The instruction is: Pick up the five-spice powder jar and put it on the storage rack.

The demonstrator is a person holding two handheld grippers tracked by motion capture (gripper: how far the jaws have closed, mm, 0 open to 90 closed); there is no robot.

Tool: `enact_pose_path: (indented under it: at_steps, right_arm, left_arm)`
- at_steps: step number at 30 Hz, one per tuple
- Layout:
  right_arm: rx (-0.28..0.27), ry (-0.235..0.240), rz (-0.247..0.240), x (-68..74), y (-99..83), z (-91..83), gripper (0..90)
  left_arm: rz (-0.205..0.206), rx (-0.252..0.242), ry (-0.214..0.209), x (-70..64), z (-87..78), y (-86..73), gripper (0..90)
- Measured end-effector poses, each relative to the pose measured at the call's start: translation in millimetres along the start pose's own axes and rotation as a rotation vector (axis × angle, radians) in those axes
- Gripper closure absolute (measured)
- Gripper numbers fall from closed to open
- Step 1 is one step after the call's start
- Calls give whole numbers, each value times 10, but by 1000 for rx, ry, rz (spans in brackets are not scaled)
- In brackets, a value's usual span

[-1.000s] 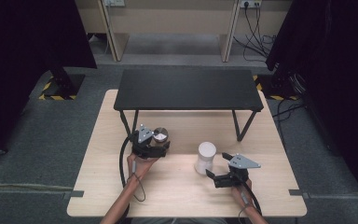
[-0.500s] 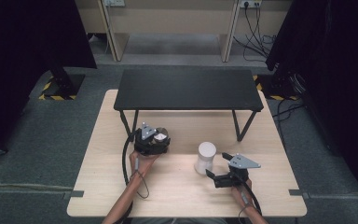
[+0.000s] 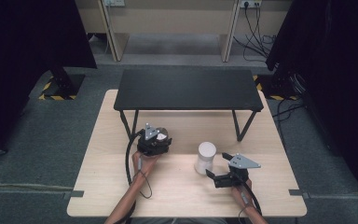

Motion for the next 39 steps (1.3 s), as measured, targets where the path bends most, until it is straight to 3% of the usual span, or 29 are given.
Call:
enact_pose_path:
  at_steps: [27,39]
  right_arm:
    - [-1,0,-2,4,0,-3,5]
    - [-3,-1,0,5,-2,-5,5]
  left_arm:
    - [5,7,-18,12,-32,6,308]
    - [19,27,-47,-10,-110,122,308]
Point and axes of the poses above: each handheld gripper's, and its own axes: z roughly forward along the jaws, y roughly out of its top, x roughly to its left, the point moved 2 cm from there along z, roughly forward along the jaws, and after that the axes turned 7 degrees about -z, right-handed, at the moved point
